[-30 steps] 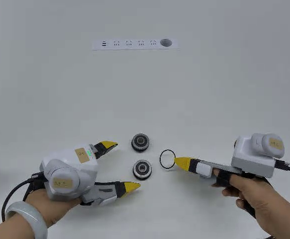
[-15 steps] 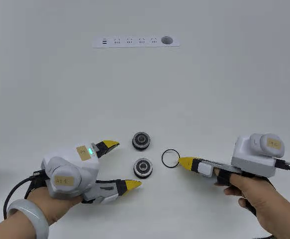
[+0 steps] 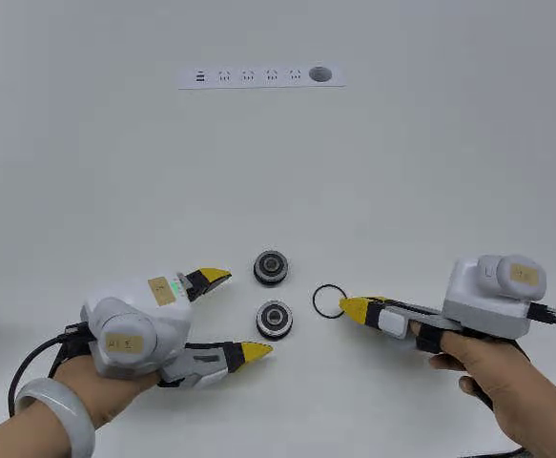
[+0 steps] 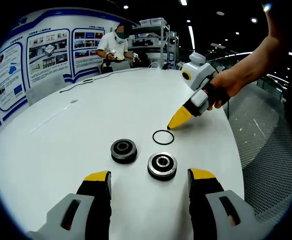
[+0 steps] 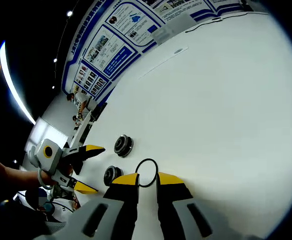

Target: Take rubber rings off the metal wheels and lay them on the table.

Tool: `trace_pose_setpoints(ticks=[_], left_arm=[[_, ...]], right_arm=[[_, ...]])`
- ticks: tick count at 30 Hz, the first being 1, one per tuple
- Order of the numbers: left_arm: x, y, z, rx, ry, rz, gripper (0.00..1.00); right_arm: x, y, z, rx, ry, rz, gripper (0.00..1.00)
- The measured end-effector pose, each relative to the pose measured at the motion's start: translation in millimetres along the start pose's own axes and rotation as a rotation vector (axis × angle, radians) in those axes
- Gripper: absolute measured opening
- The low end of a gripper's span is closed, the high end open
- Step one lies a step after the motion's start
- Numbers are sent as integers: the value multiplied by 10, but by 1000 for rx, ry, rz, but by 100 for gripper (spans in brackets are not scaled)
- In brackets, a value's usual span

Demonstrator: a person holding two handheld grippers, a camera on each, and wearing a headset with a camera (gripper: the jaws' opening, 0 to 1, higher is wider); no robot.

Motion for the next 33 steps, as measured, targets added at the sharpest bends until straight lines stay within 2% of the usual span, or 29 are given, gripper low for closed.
trace_pose_setpoints(ticks=[18, 33], left_arm=[[-58, 73, 17, -6, -18, 17, 55], [-182, 162, 142, 14, -68, 46, 34]], right_arm=[[99, -6, 32, -1, 32, 1, 15], [163, 3, 51, -6, 54, -2, 15]])
Point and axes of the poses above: the centre of the closed fingertips' face, and the gripper's own axes: z roughly forward along the fingers, x roughly to its left, y roughly out of its top, the point moved 5 cm from there along -z, roughly backward along the fingers, and after that the axes turned 4 degrees about -z, right-handed, at the moved point
